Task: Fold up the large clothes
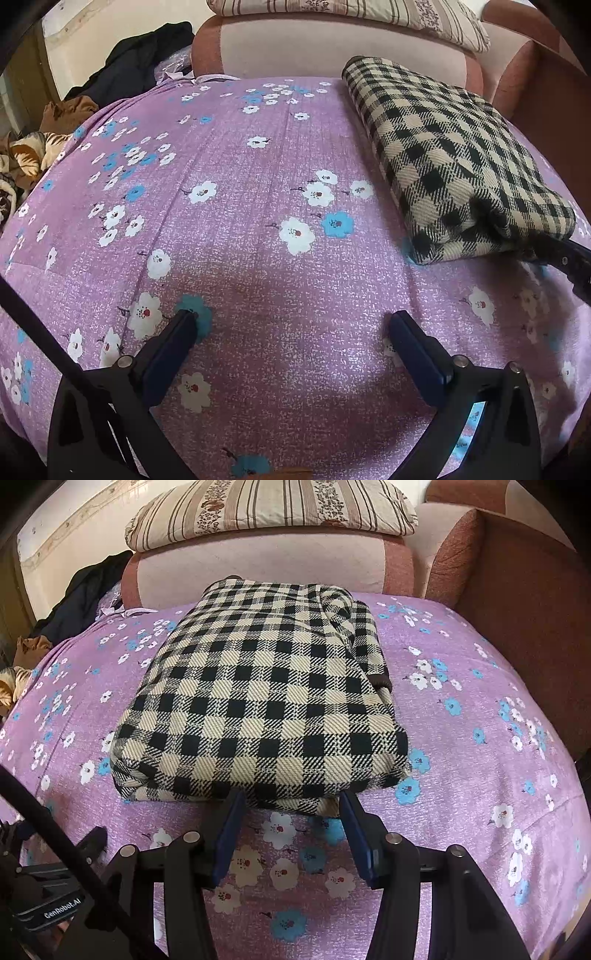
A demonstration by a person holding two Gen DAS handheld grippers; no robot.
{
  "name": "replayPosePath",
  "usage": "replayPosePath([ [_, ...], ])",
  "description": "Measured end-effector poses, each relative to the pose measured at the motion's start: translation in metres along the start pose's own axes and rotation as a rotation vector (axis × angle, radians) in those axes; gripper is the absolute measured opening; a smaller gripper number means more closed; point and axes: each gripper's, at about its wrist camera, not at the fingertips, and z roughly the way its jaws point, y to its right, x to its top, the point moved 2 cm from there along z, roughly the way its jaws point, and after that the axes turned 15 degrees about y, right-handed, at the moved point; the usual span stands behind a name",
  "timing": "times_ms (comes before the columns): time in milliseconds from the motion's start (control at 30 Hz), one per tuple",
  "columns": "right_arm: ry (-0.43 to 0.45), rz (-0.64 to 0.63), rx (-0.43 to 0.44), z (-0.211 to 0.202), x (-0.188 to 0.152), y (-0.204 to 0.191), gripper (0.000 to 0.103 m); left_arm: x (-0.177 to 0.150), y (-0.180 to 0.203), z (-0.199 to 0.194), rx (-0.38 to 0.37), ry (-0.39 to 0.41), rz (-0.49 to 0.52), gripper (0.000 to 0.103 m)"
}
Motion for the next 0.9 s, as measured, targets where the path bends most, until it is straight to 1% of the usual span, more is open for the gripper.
replayPosePath([
  [67,0.015,-0.027,-0.041,-0.004,0.001,0.001,0.057,0.002,0.000,0.001,-0.004,-0.006,0.003,0.103],
  [133,0.038,-0.016,-0.071,-0.016,0.005,0.005,0.057,0.003,-0.001,0.001,-0.011,0.005,0.006,0.103],
  [200,0.067,0.022,-0.065,-0.034,0.008,0.011,0.058,0.004,-0.001,0.001,-0.010,0.013,0.009,0.103],
  [233,0.078,0.032,-0.063,-0.042,0.009,0.014,0.061,0.005,-0.001,0.001,-0.011,0.011,0.007,0.103],
  [300,0.099,0.023,-0.091,-0.057,0.011,0.021,0.062,0.007,-0.001,-0.001,-0.032,-0.008,-0.003,0.103],
  [367,0.108,0.011,-0.122,-0.065,0.016,0.028,0.063,0.009,-0.003,-0.006,-0.044,-0.008,-0.018,0.103],
  [433,0.107,0.041,-0.135,-0.070,0.021,0.035,0.063,0.012,-0.006,-0.015,-0.045,0.015,-0.034,0.103],
  [467,0.104,0.077,-0.137,-0.071,0.025,0.040,0.063,0.014,-0.008,-0.019,-0.047,0.026,-0.041,0.103],
  [567,0.092,0.142,-0.123,-0.074,0.028,0.045,0.063,0.019,-0.014,-0.030,-0.044,0.048,-0.060,0.103],
  [633,0.080,0.135,-0.117,-0.075,0.026,0.041,0.063,0.022,-0.017,-0.034,-0.044,0.058,-0.074,0.103],
  [733,0.061,0.090,-0.114,-0.076,0.018,0.029,0.063,0.024,-0.019,-0.038,-0.041,0.066,-0.088,0.103],
  [900,0.040,0.076,-0.113,-0.078,0.013,0.023,0.063,0.026,-0.018,-0.042,-0.033,0.075,-0.077,0.103],
])
